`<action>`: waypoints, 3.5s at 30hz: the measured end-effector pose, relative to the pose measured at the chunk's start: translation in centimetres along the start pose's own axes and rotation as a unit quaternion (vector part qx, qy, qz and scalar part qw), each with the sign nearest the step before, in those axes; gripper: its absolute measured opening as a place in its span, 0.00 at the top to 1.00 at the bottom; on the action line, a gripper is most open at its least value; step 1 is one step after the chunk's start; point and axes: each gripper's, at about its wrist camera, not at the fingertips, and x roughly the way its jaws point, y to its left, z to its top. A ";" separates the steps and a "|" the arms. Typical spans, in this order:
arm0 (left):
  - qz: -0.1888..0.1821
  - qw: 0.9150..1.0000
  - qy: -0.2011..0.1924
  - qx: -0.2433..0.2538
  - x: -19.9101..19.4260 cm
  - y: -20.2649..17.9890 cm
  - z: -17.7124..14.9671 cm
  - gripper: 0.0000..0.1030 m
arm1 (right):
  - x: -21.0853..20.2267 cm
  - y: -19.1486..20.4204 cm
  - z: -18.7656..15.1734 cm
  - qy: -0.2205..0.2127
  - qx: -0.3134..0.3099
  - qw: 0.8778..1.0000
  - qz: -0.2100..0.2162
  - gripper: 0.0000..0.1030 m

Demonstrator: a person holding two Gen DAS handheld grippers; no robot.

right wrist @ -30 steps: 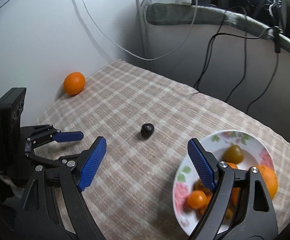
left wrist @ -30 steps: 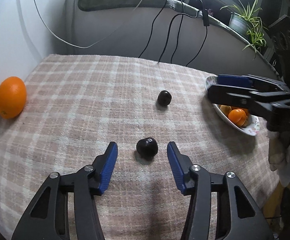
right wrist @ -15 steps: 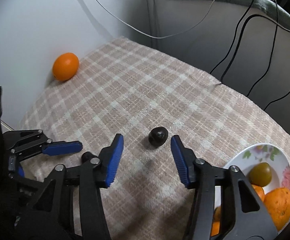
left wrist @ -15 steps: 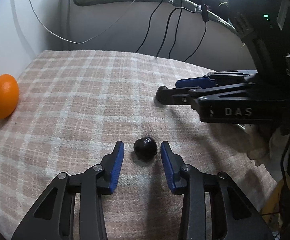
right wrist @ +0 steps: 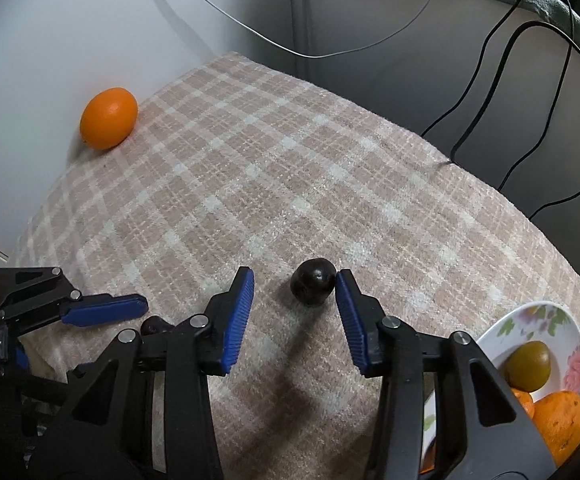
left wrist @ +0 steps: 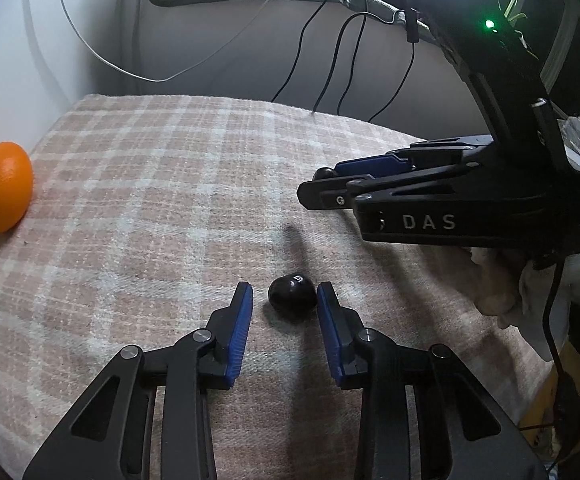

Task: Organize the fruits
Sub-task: 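Close the right gripper around the dark plum, then lift the dark plum with the right gripper and carry it over the plate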

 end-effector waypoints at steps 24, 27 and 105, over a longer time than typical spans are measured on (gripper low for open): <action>0.002 1.000 -0.010 0.010 -0.1 -0.3 0.1 0.78 | 0.6 0.2 0.0 0.001 0.000 1.000 -0.016 0.77; 0.003 1.000 -0.014 0.011 -0.3 -0.3 0.1 0.78 | 0.2 0.2 0.1 -0.003 -0.002 1.000 -0.015 0.77; -0.079 0.992 -0.019 0.091 3.9 -12.2 5.6 0.78 | -8.9 -14.4 -6.7 -0.057 0.097 0.992 -0.058 0.77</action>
